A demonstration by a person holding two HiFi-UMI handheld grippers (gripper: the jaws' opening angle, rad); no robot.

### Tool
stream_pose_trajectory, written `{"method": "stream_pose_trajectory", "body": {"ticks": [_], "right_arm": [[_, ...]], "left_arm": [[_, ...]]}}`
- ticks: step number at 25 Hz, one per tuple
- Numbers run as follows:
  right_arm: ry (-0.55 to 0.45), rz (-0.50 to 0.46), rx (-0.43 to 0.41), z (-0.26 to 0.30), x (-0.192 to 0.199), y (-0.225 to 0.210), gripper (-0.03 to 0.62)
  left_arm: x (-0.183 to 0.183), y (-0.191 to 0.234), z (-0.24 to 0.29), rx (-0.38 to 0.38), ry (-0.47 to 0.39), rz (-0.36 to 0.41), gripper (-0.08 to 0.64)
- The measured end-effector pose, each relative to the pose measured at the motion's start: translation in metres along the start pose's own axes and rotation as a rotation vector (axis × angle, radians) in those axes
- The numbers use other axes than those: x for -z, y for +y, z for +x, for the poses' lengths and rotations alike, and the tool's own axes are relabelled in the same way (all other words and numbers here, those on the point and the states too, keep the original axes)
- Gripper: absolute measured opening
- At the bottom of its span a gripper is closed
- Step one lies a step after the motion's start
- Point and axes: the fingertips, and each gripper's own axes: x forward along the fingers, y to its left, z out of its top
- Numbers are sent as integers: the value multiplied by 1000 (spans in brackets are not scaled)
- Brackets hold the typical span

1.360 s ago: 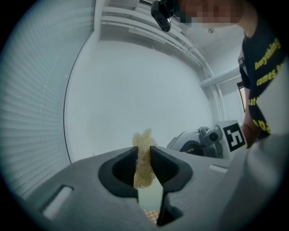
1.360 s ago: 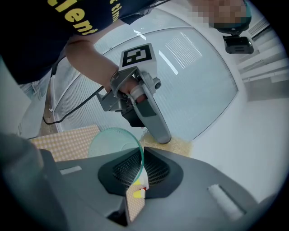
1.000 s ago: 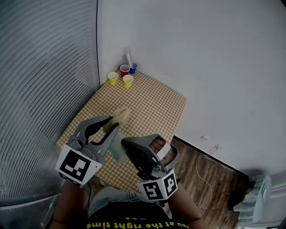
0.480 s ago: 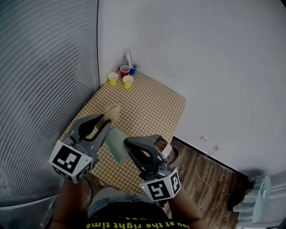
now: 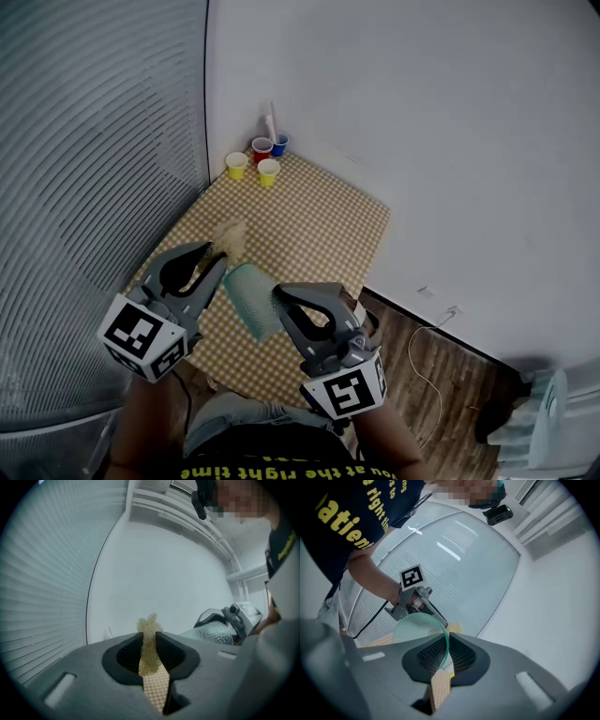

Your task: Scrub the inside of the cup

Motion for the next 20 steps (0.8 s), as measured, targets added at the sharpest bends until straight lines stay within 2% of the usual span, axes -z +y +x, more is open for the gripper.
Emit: {"method": "stream_pose_trajectory", "body": {"ticks": [12, 20], "right_arm": [[-40, 221, 7, -9, 9, -9, 25], [-156, 425, 19, -7, 2, -23, 24]], "left_arm": [[3, 3, -10, -15, -8, -18, 86], [2, 0, -18, -18, -22, -15, 86]]}}
